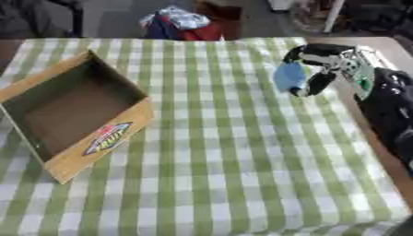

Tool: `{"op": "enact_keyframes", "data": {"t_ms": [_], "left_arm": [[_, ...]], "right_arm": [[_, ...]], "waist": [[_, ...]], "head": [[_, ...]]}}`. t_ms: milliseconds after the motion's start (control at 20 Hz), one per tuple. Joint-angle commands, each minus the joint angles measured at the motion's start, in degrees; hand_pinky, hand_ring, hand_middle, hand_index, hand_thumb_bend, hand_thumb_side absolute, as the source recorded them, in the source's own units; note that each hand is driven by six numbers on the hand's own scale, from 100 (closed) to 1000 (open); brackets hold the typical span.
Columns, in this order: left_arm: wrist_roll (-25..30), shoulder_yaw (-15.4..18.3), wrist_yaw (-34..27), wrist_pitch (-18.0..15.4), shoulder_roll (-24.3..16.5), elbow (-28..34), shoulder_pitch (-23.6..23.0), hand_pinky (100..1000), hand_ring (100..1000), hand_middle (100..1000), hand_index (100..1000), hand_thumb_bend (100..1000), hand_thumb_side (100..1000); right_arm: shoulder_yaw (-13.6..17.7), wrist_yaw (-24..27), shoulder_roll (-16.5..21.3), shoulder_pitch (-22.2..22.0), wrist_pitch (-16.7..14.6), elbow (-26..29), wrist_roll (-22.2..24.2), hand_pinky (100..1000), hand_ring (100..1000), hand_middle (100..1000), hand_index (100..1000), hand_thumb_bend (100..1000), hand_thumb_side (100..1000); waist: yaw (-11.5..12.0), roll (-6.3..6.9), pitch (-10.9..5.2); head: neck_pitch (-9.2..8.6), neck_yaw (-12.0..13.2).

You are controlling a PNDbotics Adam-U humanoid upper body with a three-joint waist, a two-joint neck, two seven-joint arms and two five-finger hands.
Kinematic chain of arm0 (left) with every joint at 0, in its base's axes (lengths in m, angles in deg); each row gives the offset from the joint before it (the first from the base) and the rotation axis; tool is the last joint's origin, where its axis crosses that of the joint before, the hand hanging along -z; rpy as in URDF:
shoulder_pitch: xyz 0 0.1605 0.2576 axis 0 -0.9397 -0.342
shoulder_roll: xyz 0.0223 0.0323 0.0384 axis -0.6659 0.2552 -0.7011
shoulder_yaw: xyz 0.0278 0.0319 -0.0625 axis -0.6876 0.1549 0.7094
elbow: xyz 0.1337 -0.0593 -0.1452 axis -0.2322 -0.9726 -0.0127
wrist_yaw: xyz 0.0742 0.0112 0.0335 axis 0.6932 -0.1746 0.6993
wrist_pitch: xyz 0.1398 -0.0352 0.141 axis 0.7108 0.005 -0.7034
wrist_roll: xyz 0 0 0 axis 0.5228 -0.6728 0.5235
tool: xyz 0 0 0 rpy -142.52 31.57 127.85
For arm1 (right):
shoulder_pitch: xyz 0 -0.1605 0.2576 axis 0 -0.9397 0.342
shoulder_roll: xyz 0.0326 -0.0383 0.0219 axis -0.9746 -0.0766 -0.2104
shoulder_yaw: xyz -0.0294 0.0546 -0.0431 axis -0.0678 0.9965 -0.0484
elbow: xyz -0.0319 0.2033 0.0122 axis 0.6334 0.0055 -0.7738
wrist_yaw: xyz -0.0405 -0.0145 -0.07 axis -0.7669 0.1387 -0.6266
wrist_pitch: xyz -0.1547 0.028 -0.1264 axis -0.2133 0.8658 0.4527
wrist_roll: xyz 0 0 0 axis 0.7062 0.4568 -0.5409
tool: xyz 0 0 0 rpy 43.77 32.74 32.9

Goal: Pick up objects on the table and place them in the box.

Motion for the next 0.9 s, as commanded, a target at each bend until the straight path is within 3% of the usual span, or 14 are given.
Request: {"op": "enact_keyframes", "data": {"t_ms": [50, 400, 650, 900], "left_arm": [[0.0, 0.2, -0.1, 0.0, -0.9, 1.1, 0.4, 651, 600, 654, 701, 100, 679], [0.5, -0.2, -0.3, 0.1, -0.8, 1.1, 0.4, 651, 601, 653, 701, 100, 679], [1.0, -0.7, -0.7, 0.0, -0.4, 1.1, 0.9, 651, 602, 653, 702, 100, 678], [1.5, -1.1, -1.1, -0.1, -0.1, 1.1, 1.4, 651, 602, 653, 702, 100, 677]], "right_arm": [[-0.3, 2.8, 1.9, 2.3, -0.2, 4.3, -0.8, 823, 965, 884, 484, 100, 123], [-4.4, 5.7, -3.4, 9.4, -1.3, 8.7, 3.4, 830, 963, 886, 492, 100, 111], [-6.3, 4.6, -9.9, 14.5, -1.9, 6.6, 7.3, 829, 966, 888, 493, 100, 125], [-5.8, 2.9, -15.9, 17.3, -1.7, 3.5, 8.9, 823, 972, 890, 492, 100, 140]], "waist": [[-0.1, -0.02, -0.99], [0.7, 0.07, -1.36], [2.3, 0.19, -1.41], [4.5, 0.34, -1.35]], "head": [[0.26, 0.0], [0.26, -0.7], [0.26, -1.9], [0.26, -3.2]]}}
